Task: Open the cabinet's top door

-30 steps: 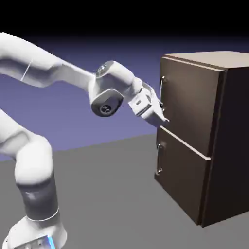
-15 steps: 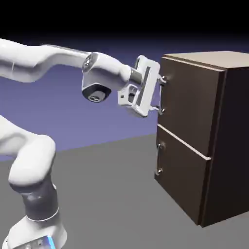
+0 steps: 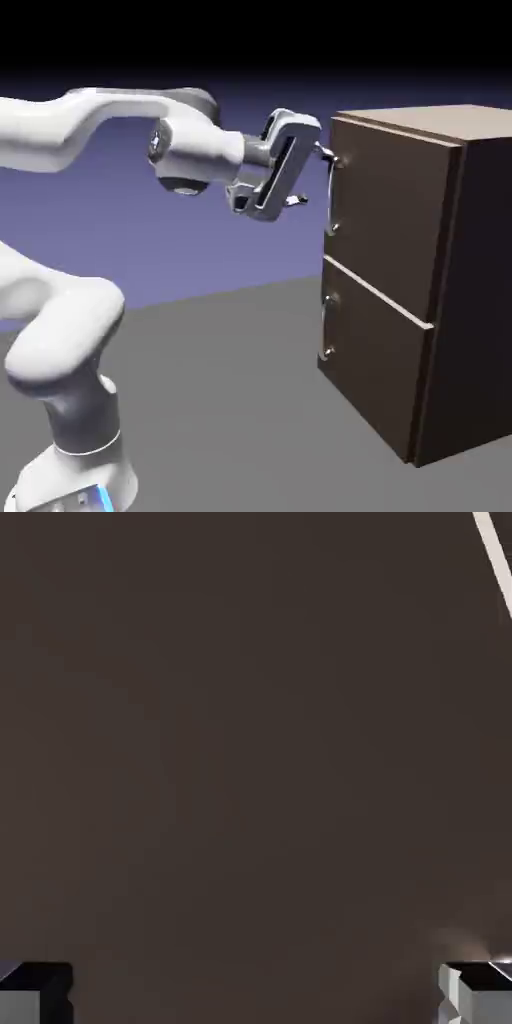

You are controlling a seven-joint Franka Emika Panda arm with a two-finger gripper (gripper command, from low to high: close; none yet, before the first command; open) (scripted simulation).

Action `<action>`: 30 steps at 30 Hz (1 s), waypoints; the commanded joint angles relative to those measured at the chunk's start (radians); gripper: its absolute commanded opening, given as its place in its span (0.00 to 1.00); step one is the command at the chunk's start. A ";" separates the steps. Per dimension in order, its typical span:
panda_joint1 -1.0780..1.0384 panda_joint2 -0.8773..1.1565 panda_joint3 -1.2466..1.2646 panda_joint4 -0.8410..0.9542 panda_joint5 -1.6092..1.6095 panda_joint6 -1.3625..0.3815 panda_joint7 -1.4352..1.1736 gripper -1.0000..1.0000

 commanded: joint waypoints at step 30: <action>-0.477 -0.204 0.491 0.208 1.080 -0.100 0.494 0.50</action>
